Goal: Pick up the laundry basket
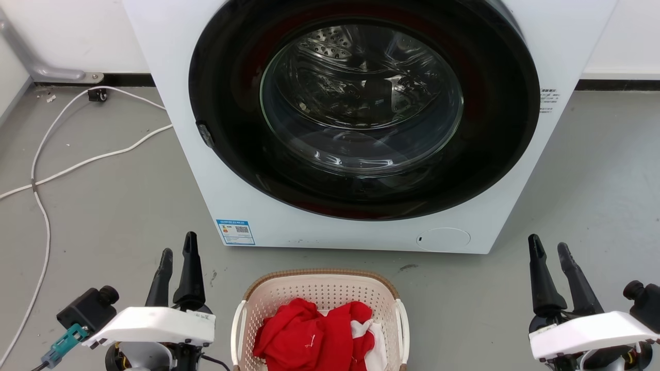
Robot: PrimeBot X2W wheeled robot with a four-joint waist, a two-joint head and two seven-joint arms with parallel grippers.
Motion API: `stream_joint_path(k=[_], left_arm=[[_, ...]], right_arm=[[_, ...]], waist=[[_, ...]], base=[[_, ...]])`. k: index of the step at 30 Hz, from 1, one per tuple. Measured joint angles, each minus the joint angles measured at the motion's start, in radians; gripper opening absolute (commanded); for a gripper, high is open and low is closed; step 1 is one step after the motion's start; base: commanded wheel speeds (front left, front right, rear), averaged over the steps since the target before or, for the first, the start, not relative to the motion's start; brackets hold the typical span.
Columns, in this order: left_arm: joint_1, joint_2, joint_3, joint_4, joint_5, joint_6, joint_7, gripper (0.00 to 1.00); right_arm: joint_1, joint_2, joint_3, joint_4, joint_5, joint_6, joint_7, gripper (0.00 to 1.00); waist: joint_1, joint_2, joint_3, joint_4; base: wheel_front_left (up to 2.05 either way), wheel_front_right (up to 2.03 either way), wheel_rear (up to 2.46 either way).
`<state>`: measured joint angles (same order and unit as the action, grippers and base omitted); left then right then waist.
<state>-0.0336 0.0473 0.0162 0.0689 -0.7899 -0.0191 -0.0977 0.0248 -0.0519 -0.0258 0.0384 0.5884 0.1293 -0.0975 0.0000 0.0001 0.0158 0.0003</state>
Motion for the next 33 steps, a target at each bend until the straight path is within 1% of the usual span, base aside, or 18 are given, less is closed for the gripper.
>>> stream_joint_path(k=[15,33], left_arm=[[0.017,0.0,-0.007,-0.031,0.173,0.002,-0.043,1.0],[0.038,0.001,-0.015,-0.051,0.348,0.012,-0.087,1.0]], right_arm=[[0.022,0.0,0.014,-0.038,-0.202,0.0,-0.043,1.0],[0.048,0.0,0.02,-0.079,-0.403,0.0,-0.088,1.0]], waist=[[0.0,0.0,0.002,-0.002],[0.0001,0.0,0.002,0.001]], base=[[0.0,0.0,0.0],[0.0,0.0,0.0]])
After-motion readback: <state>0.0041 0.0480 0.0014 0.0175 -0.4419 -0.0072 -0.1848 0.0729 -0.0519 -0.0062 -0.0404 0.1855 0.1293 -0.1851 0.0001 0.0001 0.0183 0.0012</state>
